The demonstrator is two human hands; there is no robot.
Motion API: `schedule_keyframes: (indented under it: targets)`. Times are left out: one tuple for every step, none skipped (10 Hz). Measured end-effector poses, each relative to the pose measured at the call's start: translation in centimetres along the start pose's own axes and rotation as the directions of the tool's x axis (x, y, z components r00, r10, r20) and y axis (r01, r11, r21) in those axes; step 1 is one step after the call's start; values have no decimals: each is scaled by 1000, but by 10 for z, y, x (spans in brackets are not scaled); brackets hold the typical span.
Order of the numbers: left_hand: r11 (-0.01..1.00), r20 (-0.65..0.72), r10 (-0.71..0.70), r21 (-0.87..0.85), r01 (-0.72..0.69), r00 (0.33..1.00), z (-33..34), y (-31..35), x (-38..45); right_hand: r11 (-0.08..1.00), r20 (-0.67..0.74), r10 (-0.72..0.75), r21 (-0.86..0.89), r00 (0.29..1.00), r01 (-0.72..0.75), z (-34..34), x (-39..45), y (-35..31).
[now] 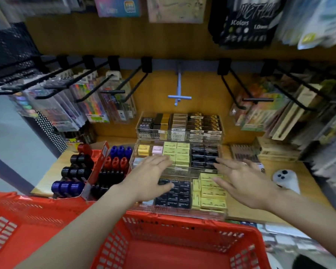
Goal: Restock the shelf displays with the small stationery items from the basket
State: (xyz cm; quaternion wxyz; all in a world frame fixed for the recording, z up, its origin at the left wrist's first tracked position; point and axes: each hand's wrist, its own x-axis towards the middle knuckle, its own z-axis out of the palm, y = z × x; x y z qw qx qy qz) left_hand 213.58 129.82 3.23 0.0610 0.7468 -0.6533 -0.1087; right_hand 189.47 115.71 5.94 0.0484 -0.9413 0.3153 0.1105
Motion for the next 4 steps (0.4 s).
schedule_keyframes:
  targets:
    - [999, 66, -32, 41, 29, 997, 6, 16, 16, 999, 14, 13, 46, 1000, -14, 7, 5, -2]
    - [997, 97, -66, 51, 61, 993, 8, 22, 26, 998, 10, 1, 56, 1000, -1, 15, 11, -2]
    - [997, 97, -72, 24, 70, 993, 3, 24, 27, 995, -21, -14, 98, 1000, 16, 13, 11, 3]
    - [997, 65, -70, 34, 68, 995, -10, 27, 12, 991, -79, -14, 132, 997, 25, -1, -5, 13]
